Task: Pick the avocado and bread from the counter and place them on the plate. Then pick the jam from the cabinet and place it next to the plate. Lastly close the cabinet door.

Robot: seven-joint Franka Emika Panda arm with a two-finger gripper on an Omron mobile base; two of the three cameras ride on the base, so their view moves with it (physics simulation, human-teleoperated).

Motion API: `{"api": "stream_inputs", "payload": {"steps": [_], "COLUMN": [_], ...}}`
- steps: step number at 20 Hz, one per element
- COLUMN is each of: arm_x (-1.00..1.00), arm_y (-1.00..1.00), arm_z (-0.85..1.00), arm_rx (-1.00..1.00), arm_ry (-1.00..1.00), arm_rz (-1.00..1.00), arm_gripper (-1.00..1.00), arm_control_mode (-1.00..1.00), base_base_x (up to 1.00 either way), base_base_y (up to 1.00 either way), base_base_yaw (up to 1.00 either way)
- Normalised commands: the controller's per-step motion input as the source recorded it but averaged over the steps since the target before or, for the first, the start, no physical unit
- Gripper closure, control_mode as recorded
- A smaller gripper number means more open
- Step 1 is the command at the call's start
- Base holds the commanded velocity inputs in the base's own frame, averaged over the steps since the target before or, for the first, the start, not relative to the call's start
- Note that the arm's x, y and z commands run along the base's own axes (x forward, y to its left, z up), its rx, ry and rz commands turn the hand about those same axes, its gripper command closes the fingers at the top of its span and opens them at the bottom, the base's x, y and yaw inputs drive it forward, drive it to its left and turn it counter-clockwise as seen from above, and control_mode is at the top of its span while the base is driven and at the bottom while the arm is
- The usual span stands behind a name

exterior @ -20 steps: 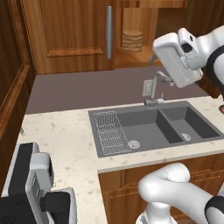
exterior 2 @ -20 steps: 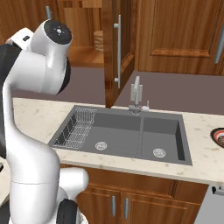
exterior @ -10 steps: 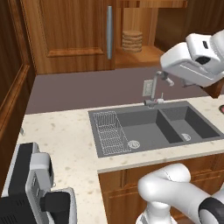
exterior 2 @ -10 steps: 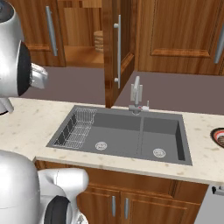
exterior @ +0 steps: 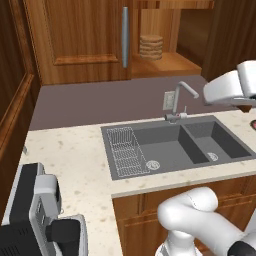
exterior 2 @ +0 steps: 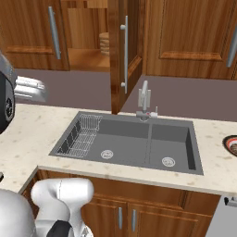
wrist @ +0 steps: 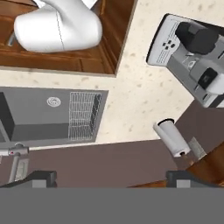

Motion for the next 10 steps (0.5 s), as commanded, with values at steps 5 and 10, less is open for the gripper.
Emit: {"api": "stream_inputs", "payload": {"steps": [5,10], "arm_x": [-0.24,-0.14], "arm_y": [-0.42,-0.52], "arm_z": [0.00,0.00], "arm_rx": [-0.03,0.03], "arm_ry": [-0.20,-0.15], "arm_rz": [0.00,0.00], "arm_gripper": [-1.00,-1.00], "arm_control_mode": [-1.00,-1.00], "base_base_x": [0.00,0.00], "base_base_y": [0.00,0.00], "base_base_yaw": [0.00,0.00]}}
